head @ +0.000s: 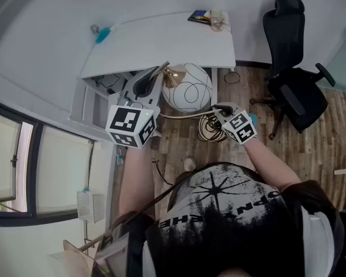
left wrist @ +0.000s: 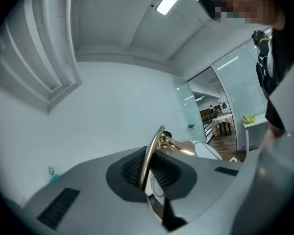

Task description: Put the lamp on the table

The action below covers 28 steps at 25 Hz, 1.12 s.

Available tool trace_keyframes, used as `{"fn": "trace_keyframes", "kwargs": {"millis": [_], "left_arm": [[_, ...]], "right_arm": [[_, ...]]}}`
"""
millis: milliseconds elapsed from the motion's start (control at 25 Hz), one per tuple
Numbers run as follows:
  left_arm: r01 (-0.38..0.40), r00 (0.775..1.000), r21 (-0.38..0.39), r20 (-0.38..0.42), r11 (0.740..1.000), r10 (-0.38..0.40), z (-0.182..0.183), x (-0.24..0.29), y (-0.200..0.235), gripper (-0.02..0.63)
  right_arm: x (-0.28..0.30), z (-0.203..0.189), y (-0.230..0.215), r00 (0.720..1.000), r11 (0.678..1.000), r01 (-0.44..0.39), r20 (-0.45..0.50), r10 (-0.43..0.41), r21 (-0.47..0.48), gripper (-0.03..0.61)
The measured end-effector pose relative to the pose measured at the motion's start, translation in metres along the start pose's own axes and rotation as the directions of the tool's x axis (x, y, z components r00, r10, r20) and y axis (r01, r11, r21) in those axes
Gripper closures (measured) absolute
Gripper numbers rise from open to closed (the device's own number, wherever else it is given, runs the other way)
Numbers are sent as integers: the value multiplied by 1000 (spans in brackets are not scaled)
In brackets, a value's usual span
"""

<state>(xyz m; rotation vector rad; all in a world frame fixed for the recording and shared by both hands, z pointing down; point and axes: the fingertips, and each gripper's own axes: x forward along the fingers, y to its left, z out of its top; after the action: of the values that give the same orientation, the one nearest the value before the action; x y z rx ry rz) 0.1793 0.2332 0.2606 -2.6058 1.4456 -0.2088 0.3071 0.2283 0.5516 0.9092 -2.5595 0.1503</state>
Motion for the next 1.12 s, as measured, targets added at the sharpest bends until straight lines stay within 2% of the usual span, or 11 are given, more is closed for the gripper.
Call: {"fn": "trace_keyframes", "kwargs": {"millis": [840,1120], "left_arm": [[-19,1000,2,-6,1000,19,-12,4,9,593],[-24,1000,-17,-9,1000,23,-19,0,50,594]], "right_arm": [[18,-2,-9,1000,1000,-2,8,2,-10,558],[50,19,-3,1000,1000,7,-9,-8,-19,558]]}}
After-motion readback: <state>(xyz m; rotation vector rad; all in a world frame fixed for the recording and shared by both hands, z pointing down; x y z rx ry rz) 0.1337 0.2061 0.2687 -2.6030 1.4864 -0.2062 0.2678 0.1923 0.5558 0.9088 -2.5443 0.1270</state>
